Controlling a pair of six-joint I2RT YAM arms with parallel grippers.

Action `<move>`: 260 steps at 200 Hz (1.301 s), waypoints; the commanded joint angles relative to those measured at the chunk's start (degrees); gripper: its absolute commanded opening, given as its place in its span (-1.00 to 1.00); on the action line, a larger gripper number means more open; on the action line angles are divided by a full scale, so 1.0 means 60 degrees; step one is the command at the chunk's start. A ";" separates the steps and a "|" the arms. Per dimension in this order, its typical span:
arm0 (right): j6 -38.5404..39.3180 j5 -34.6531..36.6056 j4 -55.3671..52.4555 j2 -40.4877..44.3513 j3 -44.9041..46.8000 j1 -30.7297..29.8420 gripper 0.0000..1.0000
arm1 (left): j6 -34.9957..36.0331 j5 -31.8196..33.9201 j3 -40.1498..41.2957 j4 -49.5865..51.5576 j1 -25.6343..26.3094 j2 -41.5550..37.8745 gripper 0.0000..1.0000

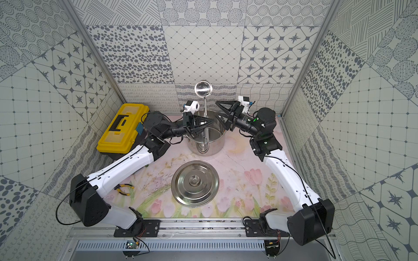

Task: Stir the soup with a spoon
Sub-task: Pick up the spoon from the center of the board.

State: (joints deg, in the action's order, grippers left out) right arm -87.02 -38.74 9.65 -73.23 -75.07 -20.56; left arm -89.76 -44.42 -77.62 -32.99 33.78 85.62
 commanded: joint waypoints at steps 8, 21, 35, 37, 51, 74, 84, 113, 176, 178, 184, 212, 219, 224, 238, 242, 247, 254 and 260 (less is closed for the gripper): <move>0.2890 0.1162 -0.3063 0.0102 -0.1691 -0.0800 0.56 | 0.3205 0.3214 -0.0681 0.2411 -0.0048 -0.0368 -1.00; 0.2986 0.1397 -0.3083 0.0134 -0.1603 -0.0986 0.53 | 0.3297 0.3997 -0.0553 0.2251 -0.0056 -0.0424 -1.00; 0.2904 0.1473 -0.2918 0.0131 -0.1394 -0.1195 0.45 | 0.3168 0.4618 -0.0380 0.1883 -0.0052 -0.0455 -1.00; 0.2892 0.1475 -0.2895 0.0123 -0.1354 -0.1223 0.43 | 0.3160 0.4708 -0.0353 0.1845 -0.0050 -0.0457 -1.00; 0.2851 0.1538 -0.2672 0.0117 -0.1124 -0.1476 0.42 | 0.3093 0.5232 -0.0219 0.1632 -0.0049 -0.0508 -1.00; 0.2974 0.1806 -0.2708 0.0163 -0.0888 -0.1751 0.42 | 0.3036 0.5980 0.0094 0.1395 -0.0051 -0.0725 -1.00; 0.3040 0.1922 -0.2846 0.0195 -0.0815 -0.1788 0.43 | 0.2985 0.6111 0.0204 0.1226 -0.0057 -0.0817 -1.00; 0.3067 0.1907 -0.2872 0.0239 -0.0632 -0.1803 0.39 | 0.3004 0.6289 0.0386 0.1174 -0.0065 -0.1038 -1.00; 0.2540 0.1377 -0.2260 0.0034 -0.0380 -0.2131 -0.05 | 0.2675 0.6633 0.0926 0.0843 -0.0300 -0.1307 -1.00; 0.2530 0.1375 -0.2240 0.0026 -0.0365 -0.2145 -0.05 | 0.2663 0.6629 0.0926 0.0841 -0.0313 -0.1307 -1.00; 0.2501 0.1388 -0.2203 0.0011 -0.0335 -0.2186 -0.05 | 0.2600 0.6649 0.0953 0.0802 -0.0306 -0.1307 -1.00; 0.2368 0.1418 -0.2009 -0.0081 -0.0147 -0.2323 -0.05 | 0.2197 0.6743 0.1082 0.0514 -0.0314 -0.1292 -1.00; 0.2336 0.1404 -0.1951 -0.0087 -0.0106 -0.2344 -0.05 | 0.2067 0.6774 0.1126 0.0400 -0.0313 -0.1292 -1.00; 0.2310 0.1403 -0.1907 -0.0095 -0.0080 -0.2338 -0.06 | 0.1997 0.6774 0.1144 0.0340 -0.0313 -0.1280 -1.00; 0.2260 0.1462 -0.1789 -0.0073 -0.0065 -0.2349 -0.16 | 0.1981 0.6745 0.1160 0.0363 -0.0316 -0.1307 -1.00; 0.2251 0.1462 -0.1760 -0.0078 -0.0058 -0.2359 -0.21 | 0.1965 0.6759 0.1171 0.0384 -0.0308 -0.1322 -1.00; 0.2230 0.1448 -0.1720 -0.0096 -0.0072 -0.2360 -0.26 | 0.1921 0.6787 0.1209 0.0375 -0.0312 -0.1342 -1.00; 0.2214 0.1433 -0.1711 -0.0114 -0.0108 -0.2346 -0.30 | 0.1873 0.6803 0.1280 0.0292 -0.0319 -0.1352 -1.00; 0.2187 0.1440 -0.1687 -0.0128 -0.0116 -0.2348 -0.35 | 0.1846 0.6790 0.1306 0.0245 -0.0313 -0.1366 -1.00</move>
State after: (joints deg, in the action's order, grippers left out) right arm -73.28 -29.58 -5.13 -73.49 -75.48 -34.44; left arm -77.06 -5.21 -70.59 -24.53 32.47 78.24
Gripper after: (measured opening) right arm 0.362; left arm 0.056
